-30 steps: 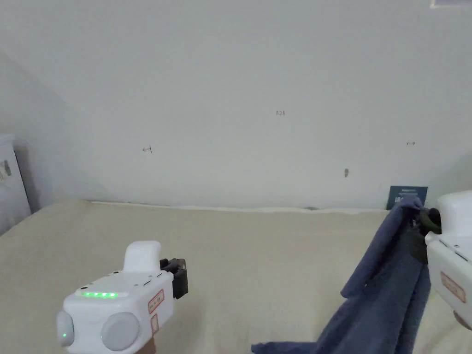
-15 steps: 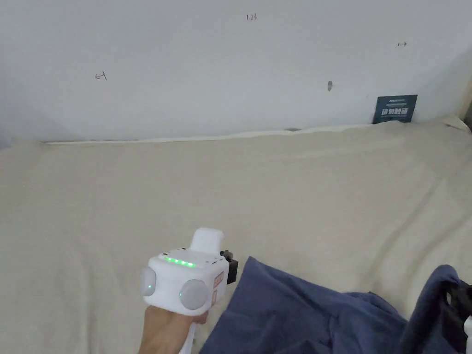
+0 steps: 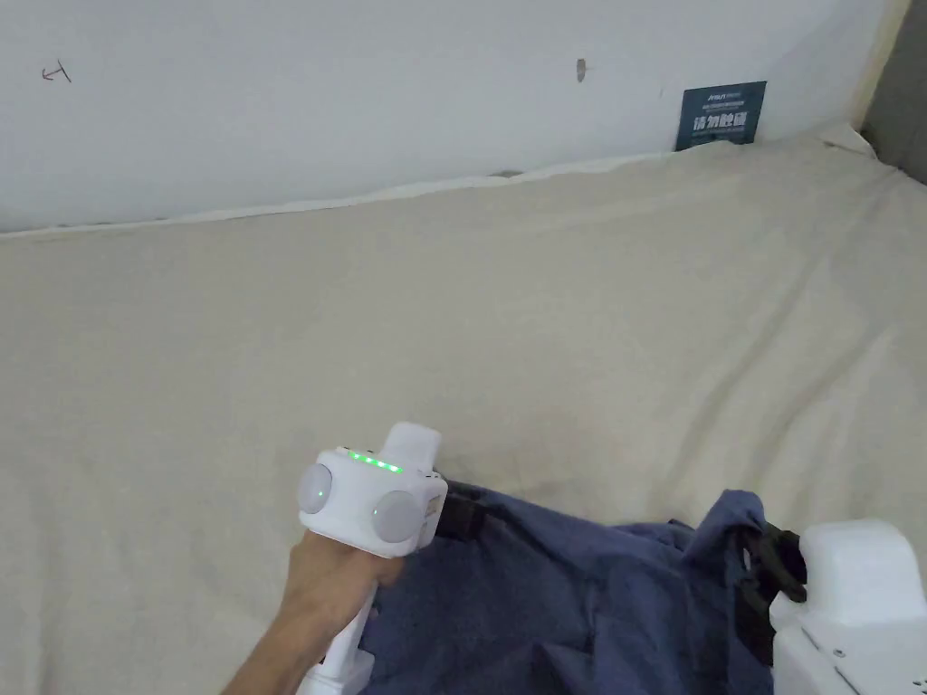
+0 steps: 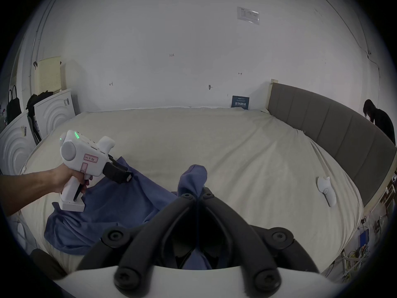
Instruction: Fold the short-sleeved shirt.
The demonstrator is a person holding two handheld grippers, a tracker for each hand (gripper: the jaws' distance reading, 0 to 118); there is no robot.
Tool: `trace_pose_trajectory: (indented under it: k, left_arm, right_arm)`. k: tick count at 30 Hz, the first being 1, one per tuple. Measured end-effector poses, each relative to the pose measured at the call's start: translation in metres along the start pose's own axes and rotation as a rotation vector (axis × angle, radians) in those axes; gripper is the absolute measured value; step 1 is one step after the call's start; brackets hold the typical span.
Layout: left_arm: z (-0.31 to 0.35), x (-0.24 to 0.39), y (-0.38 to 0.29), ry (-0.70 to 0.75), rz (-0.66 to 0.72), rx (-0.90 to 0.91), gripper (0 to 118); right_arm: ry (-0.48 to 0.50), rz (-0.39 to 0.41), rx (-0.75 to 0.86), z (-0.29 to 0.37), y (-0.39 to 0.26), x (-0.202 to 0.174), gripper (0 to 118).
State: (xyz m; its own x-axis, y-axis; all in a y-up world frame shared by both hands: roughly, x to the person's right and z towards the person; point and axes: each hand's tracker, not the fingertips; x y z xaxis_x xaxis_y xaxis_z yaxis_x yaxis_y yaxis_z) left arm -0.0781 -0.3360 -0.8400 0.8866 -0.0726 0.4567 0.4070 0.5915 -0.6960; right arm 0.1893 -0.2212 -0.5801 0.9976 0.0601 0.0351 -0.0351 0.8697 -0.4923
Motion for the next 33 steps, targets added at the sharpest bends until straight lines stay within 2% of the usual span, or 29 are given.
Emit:
trace_pose_trajectory:
  k: [2, 4, 5, 6, 9, 14, 20, 25, 28, 30, 33]
  left_arm:
    - [0.025, 0.019, -0.010, 0.005, -0.103, 0.061, 85]
    - [0.043, 0.033, -0.018, -0.038, -0.132, 0.095, 29]
    - [0.049, 0.039, -0.023, -0.066, -0.146, 0.107, 6]
    - [0.028, 0.029, -0.020, -0.062, -0.163, 0.090, 6]
    - [0.036, 0.034, -0.023, -0.015, -0.160, 0.107, 6]
    - [0.111, 0.037, -0.051, 0.007, -0.013, 0.302, 6]
    - [0.238, 0.009, -0.078, 0.082, 0.056, 0.507, 6]
    - [0.348, -0.037, -0.070, 0.097, 0.197, 0.613, 6]
    - [0.410, -0.059, -0.063, 0.161, 0.205, 0.711, 6]
    - [0.446, -0.076, -0.056, 0.142, 0.238, 0.760, 6]
    - [0.497, -0.094, -0.047, 0.192, 0.262, 0.840, 6]
  right_arm:
    - [0.004, -0.004, -0.008, -0.002, -0.002, -0.002, 2]
    - [0.014, -0.014, -0.008, 0.000, -0.005, -0.004, 2]
    - [0.016, -0.018, -0.009, 0.000, -0.005, -0.005, 2]
    - [0.019, -0.022, -0.013, 0.000, -0.006, -0.006, 2]
    - [0.016, -0.023, -0.016, 0.007, -0.007, -0.008, 2]
    - [-0.007, -0.033, 0.007, 0.027, -0.001, -0.004, 2]
    - [-0.038, -0.092, 0.146, 0.073, 0.033, 0.000, 2]
    - [-0.041, -0.051, 0.253, 0.105, 0.089, -0.009, 2]
    - [-0.005, -0.077, 0.350, 0.120, 0.135, -0.014, 2]
    - [-0.008, -0.063, 0.376, 0.130, 0.166, -0.020, 2]
    - [0.000, -0.051, 0.465, 0.144, 0.213, -0.030, 2]
